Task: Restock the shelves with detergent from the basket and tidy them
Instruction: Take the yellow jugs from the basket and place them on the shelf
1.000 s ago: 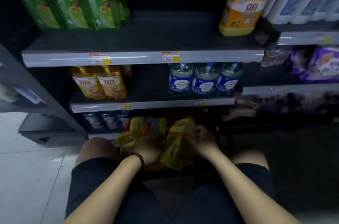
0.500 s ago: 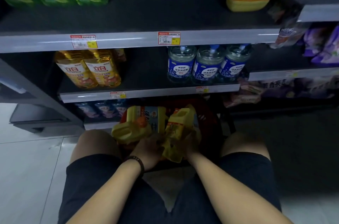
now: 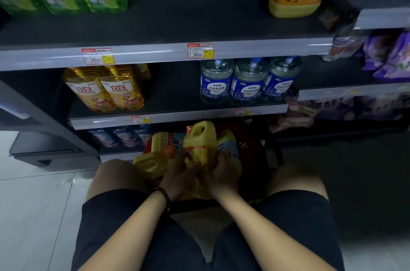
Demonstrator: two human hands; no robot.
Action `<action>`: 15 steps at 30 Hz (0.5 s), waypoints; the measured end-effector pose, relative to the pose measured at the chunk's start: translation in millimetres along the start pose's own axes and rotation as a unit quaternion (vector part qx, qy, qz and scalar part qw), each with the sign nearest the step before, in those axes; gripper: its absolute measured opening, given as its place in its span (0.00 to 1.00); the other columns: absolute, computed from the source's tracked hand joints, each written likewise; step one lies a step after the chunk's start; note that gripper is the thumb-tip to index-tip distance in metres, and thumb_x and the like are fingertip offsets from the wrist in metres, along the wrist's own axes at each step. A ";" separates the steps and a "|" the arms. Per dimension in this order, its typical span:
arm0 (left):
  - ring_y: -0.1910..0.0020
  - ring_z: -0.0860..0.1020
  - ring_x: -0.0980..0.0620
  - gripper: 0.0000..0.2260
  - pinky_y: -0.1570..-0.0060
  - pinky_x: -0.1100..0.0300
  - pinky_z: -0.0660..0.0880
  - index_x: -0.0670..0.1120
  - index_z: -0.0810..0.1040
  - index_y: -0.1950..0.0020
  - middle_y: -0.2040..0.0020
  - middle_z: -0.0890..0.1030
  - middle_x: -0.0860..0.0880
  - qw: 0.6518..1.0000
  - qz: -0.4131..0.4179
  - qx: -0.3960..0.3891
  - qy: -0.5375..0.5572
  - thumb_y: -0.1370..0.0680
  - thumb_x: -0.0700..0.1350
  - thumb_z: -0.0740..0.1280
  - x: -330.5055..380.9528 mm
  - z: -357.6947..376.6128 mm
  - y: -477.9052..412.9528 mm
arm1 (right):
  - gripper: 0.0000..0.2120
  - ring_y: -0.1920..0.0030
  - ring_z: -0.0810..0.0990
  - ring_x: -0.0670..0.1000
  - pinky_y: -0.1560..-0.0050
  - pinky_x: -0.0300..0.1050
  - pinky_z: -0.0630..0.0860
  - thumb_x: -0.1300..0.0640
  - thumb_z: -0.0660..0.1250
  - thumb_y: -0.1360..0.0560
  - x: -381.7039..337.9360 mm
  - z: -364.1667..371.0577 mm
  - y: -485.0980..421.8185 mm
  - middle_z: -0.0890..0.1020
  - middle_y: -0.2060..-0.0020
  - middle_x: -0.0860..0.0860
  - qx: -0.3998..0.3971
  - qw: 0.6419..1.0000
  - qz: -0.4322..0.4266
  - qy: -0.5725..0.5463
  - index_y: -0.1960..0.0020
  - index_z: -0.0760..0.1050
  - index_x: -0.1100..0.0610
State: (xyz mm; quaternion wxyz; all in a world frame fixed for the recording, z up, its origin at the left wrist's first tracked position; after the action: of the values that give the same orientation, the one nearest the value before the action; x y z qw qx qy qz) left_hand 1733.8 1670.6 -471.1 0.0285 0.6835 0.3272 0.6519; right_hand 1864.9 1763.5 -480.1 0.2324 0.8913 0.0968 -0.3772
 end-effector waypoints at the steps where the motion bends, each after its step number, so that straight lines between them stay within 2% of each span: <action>1: 0.43 0.85 0.52 0.12 0.45 0.53 0.82 0.61 0.75 0.35 0.43 0.86 0.54 0.998 -0.001 0.004 0.068 0.17 0.52 0.70 5.3 0.9 3.4 | 0.32 0.33 0.80 0.59 0.33 0.57 0.77 0.36 0.71 0.24 -10.5 -2.7 7.3 0.78 0.31 0.53 -0.012 0.999 -0.022 0.042 0.25 0.68 0.48; 3: 0.41 0.85 0.51 0.17 0.40 0.47 0.81 0.57 0.75 0.32 0.40 0.86 0.52 0.989 0.000 -0.012 0.148 0.20 0.53 0.72 13.3 3.8 8.6 | 0.33 0.29 0.78 0.58 0.31 0.53 0.75 0.39 0.65 0.18 -29.9 -3.1 21.4 0.75 0.26 0.54 -0.041 0.984 -0.072 0.159 0.19 0.60 0.49; 5: 0.37 0.84 0.46 0.26 0.34 0.42 0.79 0.53 0.76 0.29 0.37 0.86 0.49 0.986 0.020 -0.013 0.165 0.24 0.58 0.77 20.9 1.9 11.6 | 0.32 0.32 0.80 0.59 0.35 0.51 0.76 0.38 0.59 0.16 -45.9 -8.2 33.6 0.75 0.27 0.54 -0.017 0.963 -0.120 0.241 0.17 0.56 0.50; 8: 0.36 0.83 0.46 0.32 0.31 0.40 0.76 0.53 0.78 0.30 0.37 0.86 0.49 0.986 0.058 0.026 0.157 0.31 0.62 0.79 35.1 -10.6 16.5 | 0.31 0.41 0.85 0.58 0.41 0.52 0.82 0.32 0.60 0.21 -62.0 -18.8 54.4 0.85 0.38 0.50 -0.014 0.964 -0.164 0.209 0.21 0.62 0.40; 11: 0.37 0.83 0.48 0.33 0.32 0.41 0.77 0.55 0.79 0.32 0.38 0.86 0.52 0.986 0.080 0.056 0.136 0.34 0.64 0.80 49.3 -25.0 23.6 | 0.27 0.44 0.87 0.54 0.44 0.49 0.83 0.34 0.67 0.26 -63.1 -31.8 71.6 0.88 0.45 0.47 -0.001 0.966 -0.220 0.133 0.28 0.76 0.40; 13: 0.39 0.85 0.48 0.32 0.34 0.41 0.78 0.55 0.81 0.33 0.40 0.87 0.53 0.984 0.085 0.076 0.138 0.34 0.64 0.81 63.5 -33.6 31.1 | 0.23 0.43 0.87 0.49 0.43 0.46 0.83 0.36 0.69 0.24 -63.2 -43.5 78.7 0.88 0.43 0.43 0.006 0.963 -0.260 0.068 0.31 0.80 0.40; 15: 0.42 0.85 0.46 0.27 0.37 0.41 0.80 0.53 0.82 0.36 0.43 0.88 0.50 0.977 0.087 0.098 0.168 0.32 0.59 0.82 77.4 -43.0 36.7 | 0.21 0.39 0.84 0.43 0.38 0.40 0.81 0.38 0.68 0.22 -66.4 -54.5 78.8 0.86 0.39 0.38 0.001 0.958 -0.284 0.040 0.30 0.81 0.39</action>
State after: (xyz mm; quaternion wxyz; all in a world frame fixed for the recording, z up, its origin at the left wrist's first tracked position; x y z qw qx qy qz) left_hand 1704.8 1662.6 -380.1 -0.1509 0.5898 0.3291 0.7219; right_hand 1880.2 1721.4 -372.5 0.1113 0.8415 0.3548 -0.3919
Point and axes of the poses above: each hand's wrist, its own y-axis away from the middle knuckle, its own z-axis out of the palm, x = y × z, the point moved 6 cm from there along -y, towards the middle knuckle
